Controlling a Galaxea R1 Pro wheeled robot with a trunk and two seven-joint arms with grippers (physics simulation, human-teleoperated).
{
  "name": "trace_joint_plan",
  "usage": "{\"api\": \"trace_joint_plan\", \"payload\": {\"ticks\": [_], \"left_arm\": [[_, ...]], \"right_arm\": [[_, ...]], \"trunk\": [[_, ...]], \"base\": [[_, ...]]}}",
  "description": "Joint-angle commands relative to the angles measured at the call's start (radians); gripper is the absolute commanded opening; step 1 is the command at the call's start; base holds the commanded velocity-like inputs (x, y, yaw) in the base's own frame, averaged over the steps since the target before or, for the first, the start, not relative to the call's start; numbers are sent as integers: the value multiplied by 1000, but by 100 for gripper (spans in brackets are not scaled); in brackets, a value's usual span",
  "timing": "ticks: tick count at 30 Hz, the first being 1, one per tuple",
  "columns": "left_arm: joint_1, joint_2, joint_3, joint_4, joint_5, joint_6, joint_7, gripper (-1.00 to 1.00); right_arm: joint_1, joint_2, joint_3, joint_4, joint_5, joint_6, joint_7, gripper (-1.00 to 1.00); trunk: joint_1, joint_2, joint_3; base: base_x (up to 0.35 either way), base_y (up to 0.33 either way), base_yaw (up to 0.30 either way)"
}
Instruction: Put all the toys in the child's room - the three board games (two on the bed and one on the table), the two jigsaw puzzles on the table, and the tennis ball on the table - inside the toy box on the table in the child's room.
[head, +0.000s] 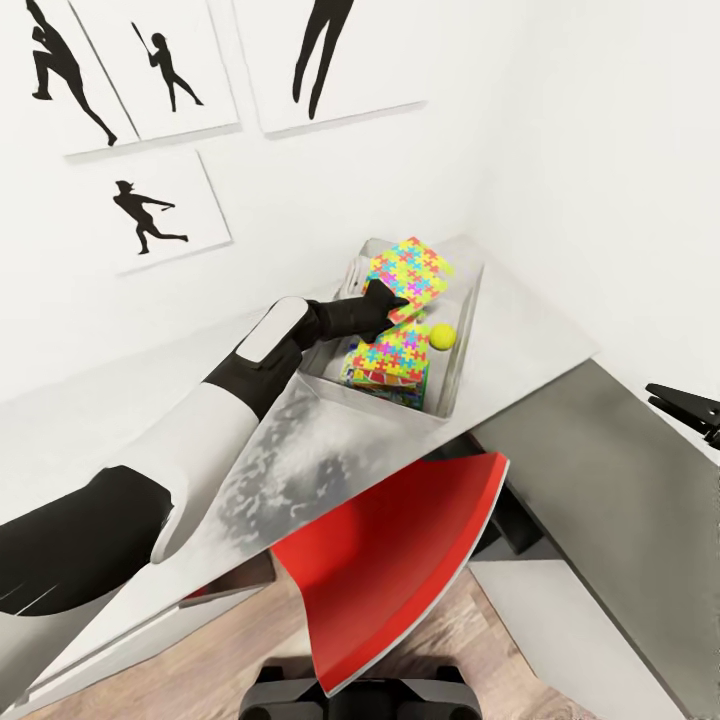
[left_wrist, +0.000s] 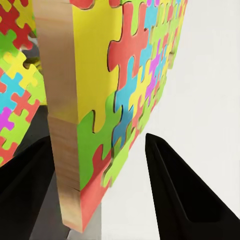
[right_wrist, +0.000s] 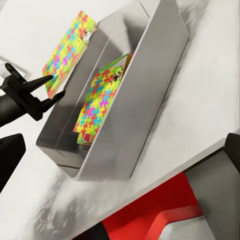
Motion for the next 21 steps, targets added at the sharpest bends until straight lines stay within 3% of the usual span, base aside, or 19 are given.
{"api": "trace_joint_plan", "payload": {"ticks": [1,21], "left_arm": [[0,0,0,-1,9,0,11,-100],[2,0,-1,-1,8,-3,12,-100]], "right_arm": [[-1,0,-1,0,5,4,6,100],[-1,0,-2,0,5,4,6,100]], "trunk": [[1,-2,-1],[1,-2,-2]], "base": [[0,0,-71],[0,0,-14]]}}
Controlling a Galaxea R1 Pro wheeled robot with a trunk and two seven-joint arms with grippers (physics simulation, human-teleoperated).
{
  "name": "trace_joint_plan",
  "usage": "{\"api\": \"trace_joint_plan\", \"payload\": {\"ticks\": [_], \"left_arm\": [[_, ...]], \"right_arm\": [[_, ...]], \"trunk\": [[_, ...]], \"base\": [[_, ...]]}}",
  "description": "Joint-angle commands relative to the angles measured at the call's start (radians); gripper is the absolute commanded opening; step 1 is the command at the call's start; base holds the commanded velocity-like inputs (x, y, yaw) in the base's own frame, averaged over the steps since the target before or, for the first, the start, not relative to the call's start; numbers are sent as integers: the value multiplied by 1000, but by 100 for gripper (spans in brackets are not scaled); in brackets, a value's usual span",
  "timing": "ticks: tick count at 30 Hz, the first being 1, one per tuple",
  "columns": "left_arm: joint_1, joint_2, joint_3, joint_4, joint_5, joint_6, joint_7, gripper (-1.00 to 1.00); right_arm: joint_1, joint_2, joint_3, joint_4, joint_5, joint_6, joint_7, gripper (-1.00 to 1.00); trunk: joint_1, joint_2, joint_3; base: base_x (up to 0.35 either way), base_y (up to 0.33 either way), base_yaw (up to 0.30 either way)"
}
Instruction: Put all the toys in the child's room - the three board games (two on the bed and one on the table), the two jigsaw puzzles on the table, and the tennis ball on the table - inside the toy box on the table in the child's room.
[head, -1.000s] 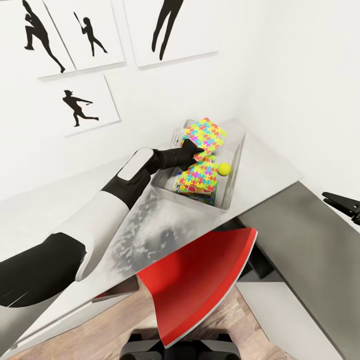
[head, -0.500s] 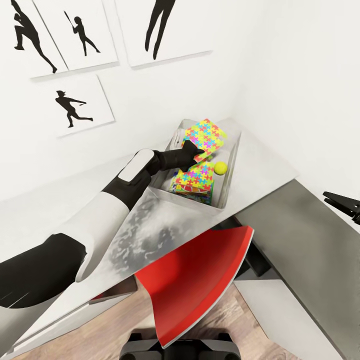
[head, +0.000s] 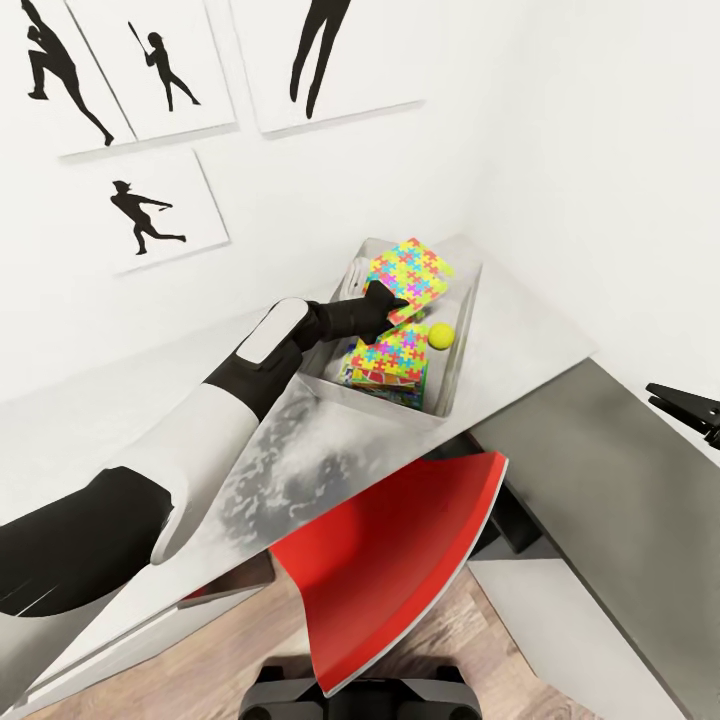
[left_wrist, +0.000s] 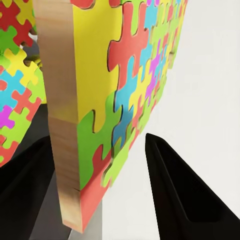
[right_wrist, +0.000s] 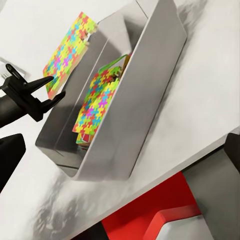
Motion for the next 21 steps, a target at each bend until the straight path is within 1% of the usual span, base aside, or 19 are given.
{"api": "trace_joint_plan", "payload": {"ticks": [1,11,21], "left_arm": [[-1,0,0,-1,9,1,11,-100],[0,0,0,22,9,2,11,-100],[0,0,-1,27,9,2,11,-100]], "right_arm": [[-1,0,-1,0,5,4,6,100],[-1,-2,-2,0,5,4,6,100],[-1,-2,-1,0,5,4,6,100]], "trunk": [[1,-2,-2],[1,-2,-15],[1,-2,-31]], "base": [[0,0,0],[0,0,0],[0,0,0]]}}
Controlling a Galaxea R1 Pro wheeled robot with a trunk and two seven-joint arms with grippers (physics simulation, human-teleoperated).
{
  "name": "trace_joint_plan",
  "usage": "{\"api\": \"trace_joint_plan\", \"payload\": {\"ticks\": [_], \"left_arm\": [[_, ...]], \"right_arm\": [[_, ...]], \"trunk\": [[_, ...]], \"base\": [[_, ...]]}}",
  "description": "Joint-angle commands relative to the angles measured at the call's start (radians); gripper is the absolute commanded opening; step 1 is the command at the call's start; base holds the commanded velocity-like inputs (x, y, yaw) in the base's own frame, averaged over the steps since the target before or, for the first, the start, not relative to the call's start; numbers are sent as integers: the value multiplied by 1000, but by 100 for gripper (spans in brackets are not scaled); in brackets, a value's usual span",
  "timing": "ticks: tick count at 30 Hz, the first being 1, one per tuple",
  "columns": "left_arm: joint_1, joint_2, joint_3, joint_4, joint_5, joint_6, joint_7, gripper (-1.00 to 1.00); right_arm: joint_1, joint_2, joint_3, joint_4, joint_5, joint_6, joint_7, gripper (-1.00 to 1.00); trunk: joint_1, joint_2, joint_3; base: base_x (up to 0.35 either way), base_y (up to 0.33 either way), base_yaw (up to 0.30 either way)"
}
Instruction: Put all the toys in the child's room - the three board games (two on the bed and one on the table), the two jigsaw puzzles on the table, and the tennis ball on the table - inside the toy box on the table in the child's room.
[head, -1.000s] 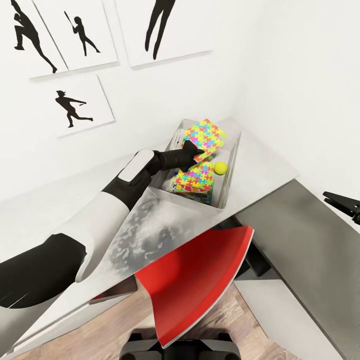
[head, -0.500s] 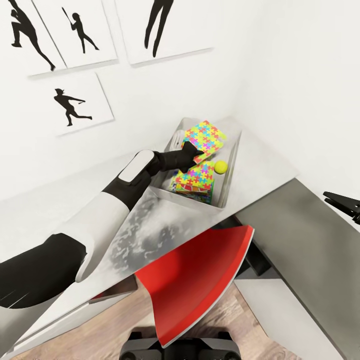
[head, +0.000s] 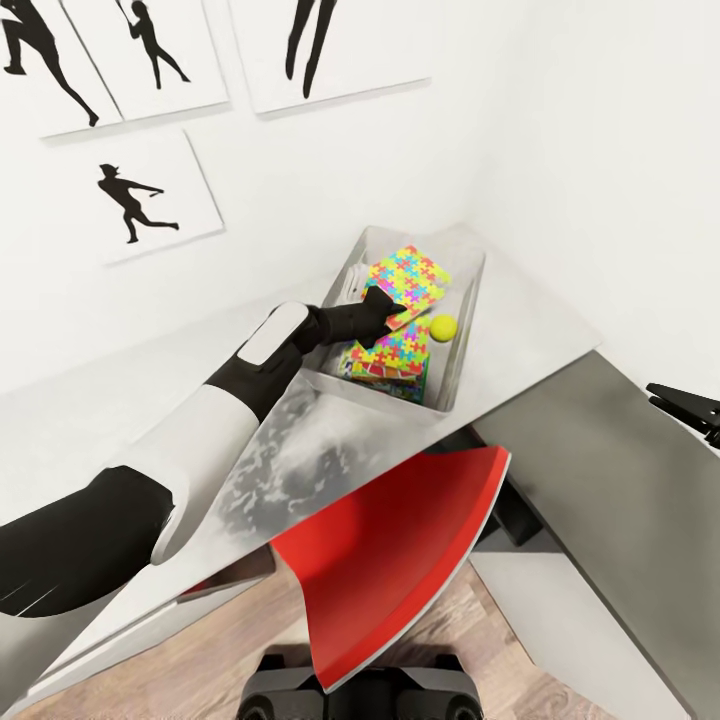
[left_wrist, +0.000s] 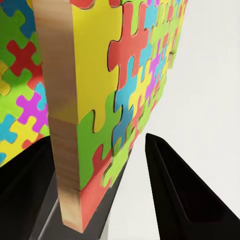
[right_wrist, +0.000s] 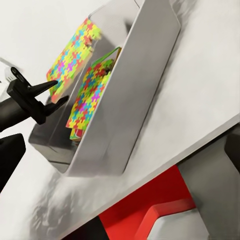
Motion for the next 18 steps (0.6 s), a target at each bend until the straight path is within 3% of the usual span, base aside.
{"api": "trace_joint_plan", "payload": {"ticks": [1,18], "left_arm": [[-1,0,0,-1,9,1,11,-100],[-2,0,-1,0,10,-4,19,-100]], "right_arm": [[-1,0,-1,0,5,4,6,100],[-1,0,-1,0,5,4,6,100]], "trunk": [[0,-2,-3],[0,-2,-30]], "base": [[0,0,0],[0,0,0]]}}
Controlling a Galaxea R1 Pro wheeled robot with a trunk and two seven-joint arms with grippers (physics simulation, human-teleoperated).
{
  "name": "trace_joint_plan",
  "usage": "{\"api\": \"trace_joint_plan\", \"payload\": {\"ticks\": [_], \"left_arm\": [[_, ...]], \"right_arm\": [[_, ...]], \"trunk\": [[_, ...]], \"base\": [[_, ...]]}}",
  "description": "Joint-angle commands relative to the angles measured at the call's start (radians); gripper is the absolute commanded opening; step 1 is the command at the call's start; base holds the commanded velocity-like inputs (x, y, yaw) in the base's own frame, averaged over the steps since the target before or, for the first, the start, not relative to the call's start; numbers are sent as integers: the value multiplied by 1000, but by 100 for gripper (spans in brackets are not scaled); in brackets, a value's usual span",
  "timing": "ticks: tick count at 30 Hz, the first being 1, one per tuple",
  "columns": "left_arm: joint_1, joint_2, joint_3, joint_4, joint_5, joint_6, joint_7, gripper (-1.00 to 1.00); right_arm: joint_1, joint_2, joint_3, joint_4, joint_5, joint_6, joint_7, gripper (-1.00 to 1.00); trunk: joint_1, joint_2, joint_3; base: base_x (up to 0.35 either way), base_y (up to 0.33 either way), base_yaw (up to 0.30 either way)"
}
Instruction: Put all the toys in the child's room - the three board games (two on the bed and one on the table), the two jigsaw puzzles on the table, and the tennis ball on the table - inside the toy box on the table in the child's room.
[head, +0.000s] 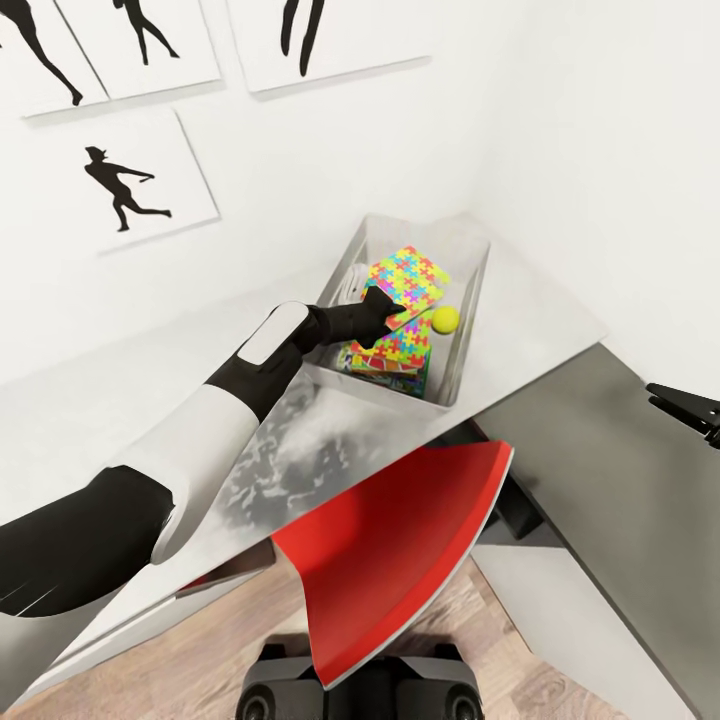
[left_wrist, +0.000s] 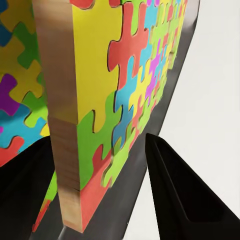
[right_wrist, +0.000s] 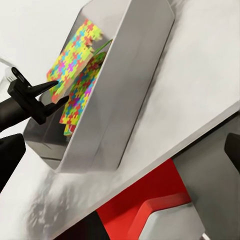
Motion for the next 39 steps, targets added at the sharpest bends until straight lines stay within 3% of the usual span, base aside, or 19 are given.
{"api": "trace_joint_plan", "payload": {"ticks": [1,24,25,39], "left_arm": [[-1,0,0,-1,9,-1,12,-100],[-7,0,2,-2,13,-4,18,-100],[-7,0,2,-2,13,-4,18,100],[-10,0,3,-2,14,-4,22,100]], "right_arm": [[-1,0,-1,0,5,4,6,100],[1,1,-2,0,5,4,6,100],[1,1,-2,0,5,4,6,100],[1,1,-3,0,4,4,6,100]], "trunk": [[0,-2,-2],[0,-2,-8],[0,-2,-8],[0,-2,-8]], "base": [[0,0,0],[0,0,0],[0,0,0],[0,0,0]]}}
